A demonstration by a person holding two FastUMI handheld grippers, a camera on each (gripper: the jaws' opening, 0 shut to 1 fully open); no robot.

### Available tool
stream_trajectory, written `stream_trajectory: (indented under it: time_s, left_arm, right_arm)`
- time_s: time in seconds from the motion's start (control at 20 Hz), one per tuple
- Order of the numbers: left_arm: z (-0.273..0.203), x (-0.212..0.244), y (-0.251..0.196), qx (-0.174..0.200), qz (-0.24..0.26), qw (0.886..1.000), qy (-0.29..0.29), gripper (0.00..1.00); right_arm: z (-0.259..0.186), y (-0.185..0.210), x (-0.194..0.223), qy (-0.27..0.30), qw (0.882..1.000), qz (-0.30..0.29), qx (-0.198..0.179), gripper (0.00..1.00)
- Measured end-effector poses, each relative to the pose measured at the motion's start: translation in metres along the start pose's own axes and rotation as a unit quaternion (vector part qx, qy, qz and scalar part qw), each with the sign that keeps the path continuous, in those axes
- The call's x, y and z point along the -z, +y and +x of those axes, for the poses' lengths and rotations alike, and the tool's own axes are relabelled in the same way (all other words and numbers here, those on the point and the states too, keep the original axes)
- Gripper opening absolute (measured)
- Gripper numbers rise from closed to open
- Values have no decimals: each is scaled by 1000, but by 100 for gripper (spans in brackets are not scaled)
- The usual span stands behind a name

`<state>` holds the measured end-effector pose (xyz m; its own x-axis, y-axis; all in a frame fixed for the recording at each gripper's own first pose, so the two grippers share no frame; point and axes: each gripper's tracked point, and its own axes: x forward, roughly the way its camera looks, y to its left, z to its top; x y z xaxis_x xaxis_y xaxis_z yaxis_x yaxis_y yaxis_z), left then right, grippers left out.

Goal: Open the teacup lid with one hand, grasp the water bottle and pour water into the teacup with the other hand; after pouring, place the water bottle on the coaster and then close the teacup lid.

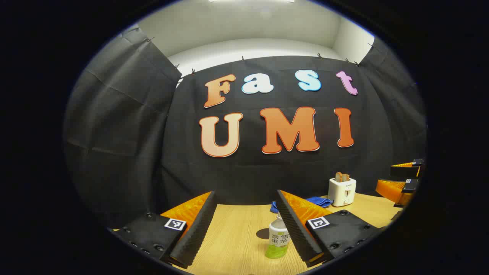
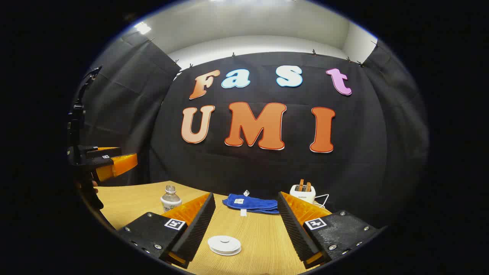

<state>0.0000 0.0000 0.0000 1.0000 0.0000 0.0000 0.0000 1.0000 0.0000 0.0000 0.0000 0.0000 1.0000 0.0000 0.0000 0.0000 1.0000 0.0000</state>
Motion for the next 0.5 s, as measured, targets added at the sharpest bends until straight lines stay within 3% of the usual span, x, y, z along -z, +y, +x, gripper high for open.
stream_trajectory:
  time_s: [0.05,0.1,0.25,0.5]
  left_arm:
    - [-1,0,-1,3,-2,1000,0,95]
    - [-2,0,-2,6,-3,1000,0,99]
    - [-2,0,-4,7,-2,1000,-2,96]
    - [-4,-5,-8,16,-1,1000,-10,99]
  right_arm:
    - [1,0,0,1,1000,2,0,97]
    - [0,1,1,1,1000,4,-1,97]
    - [0,2,5,5,1000,7,-4,97]
    - [-7,3,-1,-6,1000,0,-2,97]
